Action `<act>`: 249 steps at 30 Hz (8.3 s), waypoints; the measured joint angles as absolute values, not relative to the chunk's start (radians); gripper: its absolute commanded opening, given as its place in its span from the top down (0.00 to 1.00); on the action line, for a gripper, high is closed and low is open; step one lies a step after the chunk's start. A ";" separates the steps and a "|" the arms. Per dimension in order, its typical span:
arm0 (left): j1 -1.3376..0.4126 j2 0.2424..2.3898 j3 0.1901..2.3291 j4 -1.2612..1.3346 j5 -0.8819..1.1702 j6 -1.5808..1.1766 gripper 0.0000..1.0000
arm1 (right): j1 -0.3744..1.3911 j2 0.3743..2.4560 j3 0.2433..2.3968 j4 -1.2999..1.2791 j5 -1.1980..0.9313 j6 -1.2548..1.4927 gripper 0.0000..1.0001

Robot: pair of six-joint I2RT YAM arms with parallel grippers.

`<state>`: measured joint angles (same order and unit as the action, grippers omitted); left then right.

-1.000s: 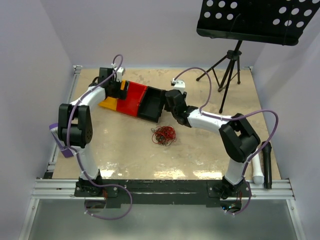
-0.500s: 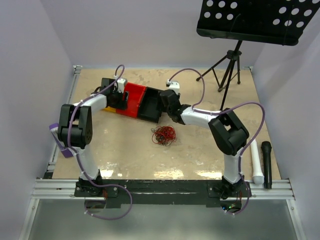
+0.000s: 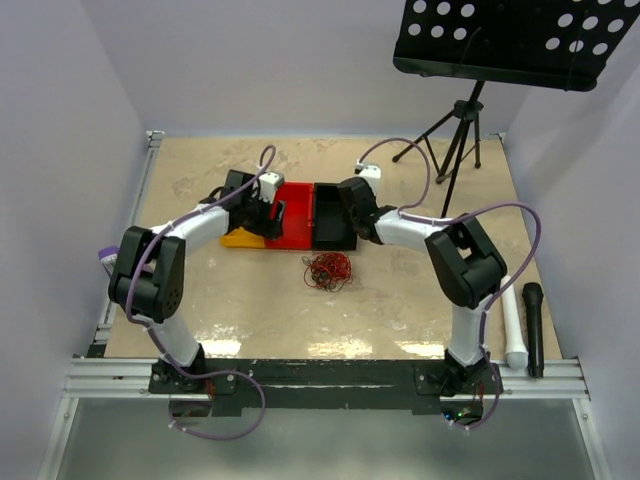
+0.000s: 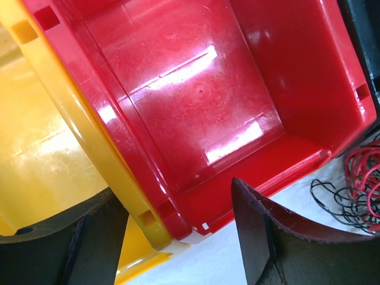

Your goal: Untangle the cables

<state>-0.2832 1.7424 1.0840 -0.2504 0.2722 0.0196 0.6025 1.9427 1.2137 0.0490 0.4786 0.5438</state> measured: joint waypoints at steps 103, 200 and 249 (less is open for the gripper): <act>-0.506 1.239 1.171 -0.760 0.398 0.323 0.00 | 0.817 1.153 0.807 -0.318 0.308 0.789 0.38; -0.730 1.105 1.238 -1.007 0.350 0.469 1.00 | 0.936 1.040 0.555 -0.267 0.196 0.913 1.00; -0.722 0.646 1.139 -0.799 -0.004 0.516 1.00 | 1.113 0.990 0.960 -0.596 0.507 0.997 1.00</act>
